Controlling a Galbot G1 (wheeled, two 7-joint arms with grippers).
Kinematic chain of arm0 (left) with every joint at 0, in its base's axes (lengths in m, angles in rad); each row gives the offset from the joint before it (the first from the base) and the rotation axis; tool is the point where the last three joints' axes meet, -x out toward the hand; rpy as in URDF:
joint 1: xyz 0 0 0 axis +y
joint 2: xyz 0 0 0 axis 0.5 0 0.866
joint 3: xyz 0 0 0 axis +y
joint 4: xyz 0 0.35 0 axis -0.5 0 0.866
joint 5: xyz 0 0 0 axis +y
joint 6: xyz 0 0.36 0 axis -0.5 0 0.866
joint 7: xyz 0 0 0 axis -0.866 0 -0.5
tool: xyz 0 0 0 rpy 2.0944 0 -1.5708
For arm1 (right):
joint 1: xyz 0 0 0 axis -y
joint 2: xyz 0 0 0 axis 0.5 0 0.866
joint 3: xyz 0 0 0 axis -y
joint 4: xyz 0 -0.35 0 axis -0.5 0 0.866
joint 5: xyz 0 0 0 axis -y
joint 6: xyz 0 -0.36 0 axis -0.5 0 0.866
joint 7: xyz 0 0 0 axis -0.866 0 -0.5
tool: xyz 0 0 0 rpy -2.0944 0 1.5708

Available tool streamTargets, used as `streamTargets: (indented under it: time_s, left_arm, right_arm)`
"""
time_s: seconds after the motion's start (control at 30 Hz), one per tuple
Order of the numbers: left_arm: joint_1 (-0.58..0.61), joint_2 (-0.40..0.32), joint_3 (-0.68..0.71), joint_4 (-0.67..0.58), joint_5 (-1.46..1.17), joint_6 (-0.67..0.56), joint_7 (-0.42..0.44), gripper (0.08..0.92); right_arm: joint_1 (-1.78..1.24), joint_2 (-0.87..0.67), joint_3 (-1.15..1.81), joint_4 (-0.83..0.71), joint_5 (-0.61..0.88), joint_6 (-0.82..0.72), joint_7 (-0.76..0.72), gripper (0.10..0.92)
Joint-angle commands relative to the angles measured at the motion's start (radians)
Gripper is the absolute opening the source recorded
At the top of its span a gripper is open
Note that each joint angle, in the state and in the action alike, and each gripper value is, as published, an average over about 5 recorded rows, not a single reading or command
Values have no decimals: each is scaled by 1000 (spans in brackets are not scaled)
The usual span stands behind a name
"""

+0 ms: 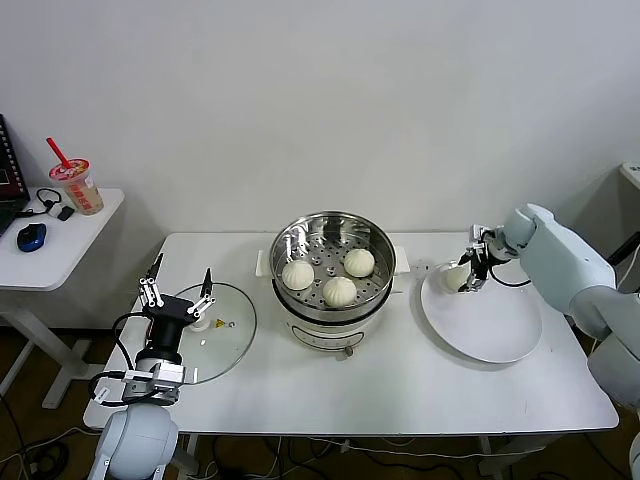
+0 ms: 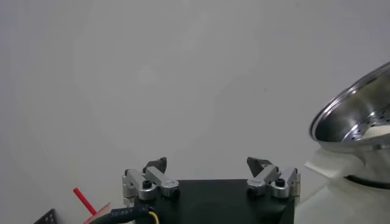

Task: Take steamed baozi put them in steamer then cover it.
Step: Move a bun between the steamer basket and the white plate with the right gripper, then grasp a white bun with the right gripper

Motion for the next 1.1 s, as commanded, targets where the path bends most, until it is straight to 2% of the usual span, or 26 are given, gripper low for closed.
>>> streamTargets:
  time_s: [0.03, 0.27, 0.4, 0.6, 0.87, 1.1]
  left_arm:
    - [2, -2, -2, -2, -1, 0, 2, 823]
    - [6, -6, -9, -8, -1, -1, 6, 823]
    - [3, -5, -11, -11, -2, 0, 8, 823]
    - [-5, -6, -6, -9, -7, 1, 9, 823]
    - [-26, -20, 12, -8, -8, 9, 9, 823]
    - [-35, -24, 13, -7, -20, 14, -2, 823]
  right_arm:
    - [-3, -3, 3, 12, 11, 13, 3, 820]
    - [96, -115, -217, 203, 228, -49, -24, 823]
    - [232, -202, -389, 359, 363, -94, -48, 823]
    - [485, -269, -603, 501, 540, -118, -80, 823]
    - [755, -262, -750, 722, 694, -179, -103, 823]
    - [860, -145, -812, 874, 838, -244, -85, 823]
